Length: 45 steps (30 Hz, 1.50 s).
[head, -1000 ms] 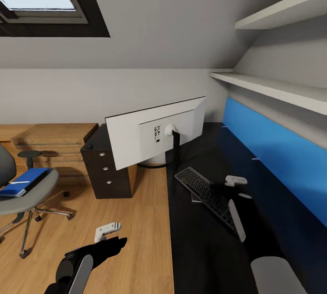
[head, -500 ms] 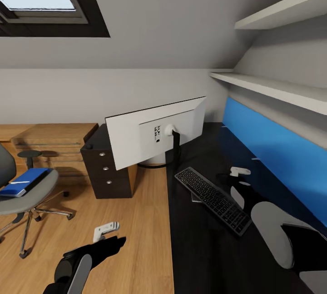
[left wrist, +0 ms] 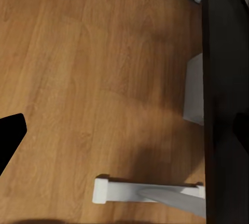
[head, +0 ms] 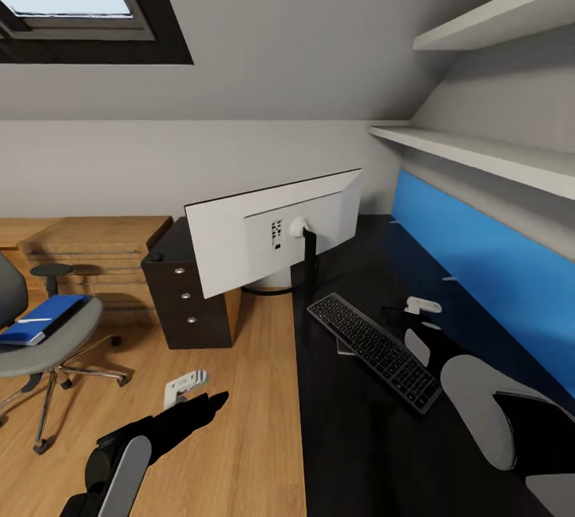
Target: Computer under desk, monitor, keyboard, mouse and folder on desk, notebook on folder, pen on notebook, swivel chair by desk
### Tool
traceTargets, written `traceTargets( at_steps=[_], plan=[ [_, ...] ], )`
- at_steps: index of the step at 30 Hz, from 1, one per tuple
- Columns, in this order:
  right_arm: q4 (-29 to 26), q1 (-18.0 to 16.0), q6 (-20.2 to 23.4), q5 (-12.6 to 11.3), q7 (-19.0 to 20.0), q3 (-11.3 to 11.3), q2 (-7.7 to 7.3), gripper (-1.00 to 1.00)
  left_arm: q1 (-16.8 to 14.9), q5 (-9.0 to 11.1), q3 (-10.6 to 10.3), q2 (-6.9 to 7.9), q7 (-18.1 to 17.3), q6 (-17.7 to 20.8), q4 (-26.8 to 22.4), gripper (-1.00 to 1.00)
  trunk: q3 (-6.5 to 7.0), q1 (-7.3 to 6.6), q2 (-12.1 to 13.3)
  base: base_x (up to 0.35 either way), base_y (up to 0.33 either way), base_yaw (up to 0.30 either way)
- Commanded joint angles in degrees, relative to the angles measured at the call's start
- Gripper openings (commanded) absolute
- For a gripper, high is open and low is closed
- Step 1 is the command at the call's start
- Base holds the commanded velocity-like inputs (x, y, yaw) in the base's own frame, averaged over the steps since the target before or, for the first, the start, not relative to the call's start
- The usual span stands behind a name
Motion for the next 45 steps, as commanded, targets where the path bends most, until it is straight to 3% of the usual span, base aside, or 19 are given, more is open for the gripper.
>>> traceTargets(
  at_steps=[1, 45],
  plan=[
    [0.0, 0.0, -0.1, -0.6, 0.0, 0.0, -0.01, 1.00, 0.0, 0.7, 0.1, -0.05, 0.5, 0.3, -0.1, 1.00, -0.25, 0.23, -0.5, 0.000, 0.000, 0.000],
    [0.5, 0.3, 0.0, -1.0, -0.1, 0.0, -0.38, 1.00, 0.0, 1.1, 0.3, 0.02, 0.7, 0.2, -0.2, 1.00, -8.15, 9.89, -18.1, 0.000, 0.000, 0.000]
  ],
)
